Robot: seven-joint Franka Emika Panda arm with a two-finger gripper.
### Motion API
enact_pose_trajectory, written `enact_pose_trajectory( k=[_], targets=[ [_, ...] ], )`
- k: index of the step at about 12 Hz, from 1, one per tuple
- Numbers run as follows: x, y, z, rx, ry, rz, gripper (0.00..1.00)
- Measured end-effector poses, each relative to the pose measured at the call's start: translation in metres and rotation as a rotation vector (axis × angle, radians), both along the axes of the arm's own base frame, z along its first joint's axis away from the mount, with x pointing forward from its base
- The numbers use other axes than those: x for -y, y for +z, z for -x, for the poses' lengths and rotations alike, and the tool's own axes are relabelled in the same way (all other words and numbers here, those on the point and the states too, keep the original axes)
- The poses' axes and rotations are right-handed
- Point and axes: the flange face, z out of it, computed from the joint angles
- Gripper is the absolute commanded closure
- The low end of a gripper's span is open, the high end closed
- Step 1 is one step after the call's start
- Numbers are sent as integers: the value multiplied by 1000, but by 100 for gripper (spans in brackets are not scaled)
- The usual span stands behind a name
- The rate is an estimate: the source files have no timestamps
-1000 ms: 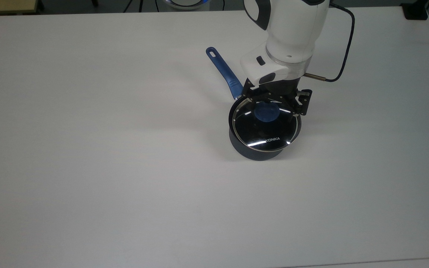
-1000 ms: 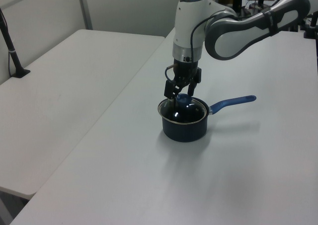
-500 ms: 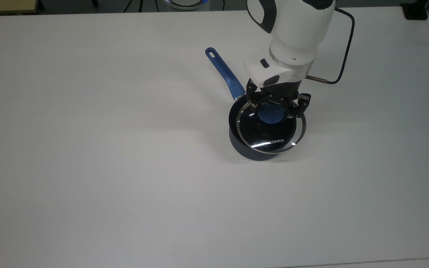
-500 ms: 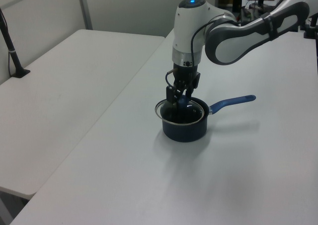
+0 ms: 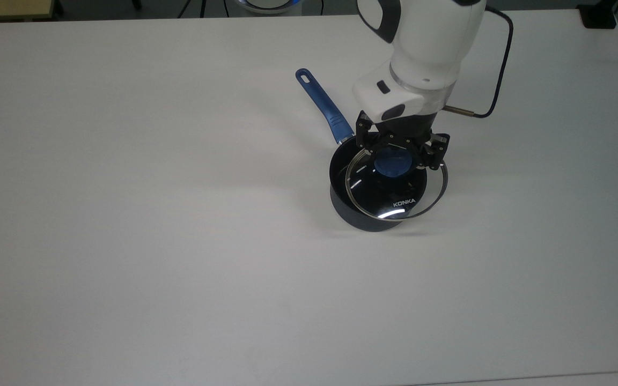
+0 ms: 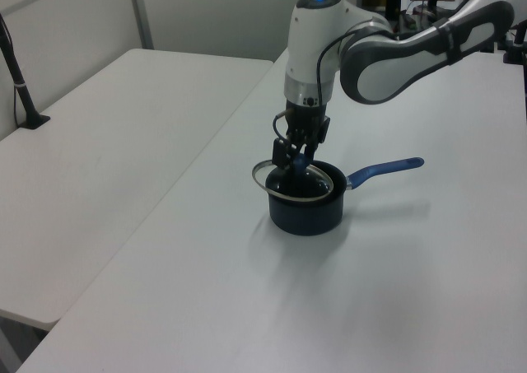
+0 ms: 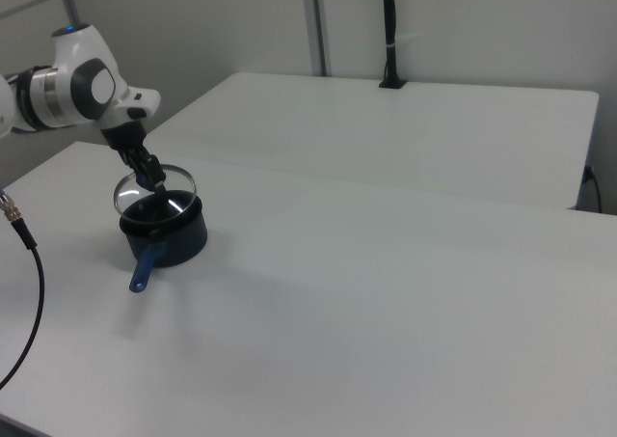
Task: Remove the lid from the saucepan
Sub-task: 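Lift the glass lid off the saucepan and carry it aside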
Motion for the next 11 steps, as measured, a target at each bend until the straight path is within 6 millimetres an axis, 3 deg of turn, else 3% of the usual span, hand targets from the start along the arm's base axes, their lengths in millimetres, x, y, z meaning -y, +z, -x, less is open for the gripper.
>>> enact_pose_trajectory(
  k=[2, 4, 5, 7, 9, 11],
  targets=[
    [9, 26, 4, 12, 13, 4, 50],
    [49, 54, 15, -61, 97, 59, 49],
    [79, 65, 23, -112, 158, 85, 49],
    [159, 79, 41, -228, 264, 129, 48],
    [252, 68, 58, -311, 295, 144, 47],
    [318, 36, 75, -326, 296, 155, 47]
  ],
)
